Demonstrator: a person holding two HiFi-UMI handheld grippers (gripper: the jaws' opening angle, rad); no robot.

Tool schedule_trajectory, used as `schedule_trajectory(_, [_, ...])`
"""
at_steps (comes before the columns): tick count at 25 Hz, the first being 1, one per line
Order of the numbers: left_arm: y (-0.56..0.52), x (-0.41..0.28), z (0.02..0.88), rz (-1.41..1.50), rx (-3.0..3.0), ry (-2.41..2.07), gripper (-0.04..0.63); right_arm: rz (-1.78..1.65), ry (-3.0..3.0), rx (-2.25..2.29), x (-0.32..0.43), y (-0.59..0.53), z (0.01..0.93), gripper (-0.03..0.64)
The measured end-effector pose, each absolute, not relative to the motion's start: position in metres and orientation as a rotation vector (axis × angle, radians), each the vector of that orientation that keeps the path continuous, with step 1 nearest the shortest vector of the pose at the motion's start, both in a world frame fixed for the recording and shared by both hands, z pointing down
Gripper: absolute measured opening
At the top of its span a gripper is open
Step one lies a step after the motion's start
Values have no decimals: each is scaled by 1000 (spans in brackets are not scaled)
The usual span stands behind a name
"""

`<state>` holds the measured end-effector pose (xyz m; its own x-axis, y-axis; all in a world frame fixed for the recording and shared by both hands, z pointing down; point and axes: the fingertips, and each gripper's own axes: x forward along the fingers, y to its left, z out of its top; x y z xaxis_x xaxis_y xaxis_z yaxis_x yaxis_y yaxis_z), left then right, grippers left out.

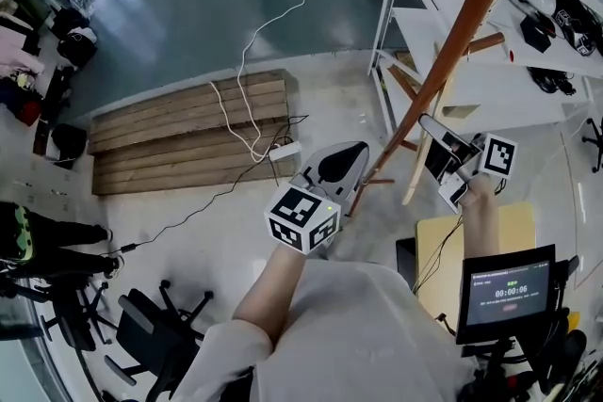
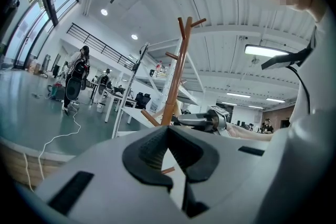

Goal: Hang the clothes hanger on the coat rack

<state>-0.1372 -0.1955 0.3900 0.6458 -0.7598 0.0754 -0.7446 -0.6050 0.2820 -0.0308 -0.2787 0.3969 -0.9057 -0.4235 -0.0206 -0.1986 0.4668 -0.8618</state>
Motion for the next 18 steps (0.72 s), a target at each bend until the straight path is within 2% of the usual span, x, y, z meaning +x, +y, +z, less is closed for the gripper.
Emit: schedule_trajectory(18, [-191,-144,395,-59,2559,-1204,6,-1299,2445,-587,-18,-284,390,91])
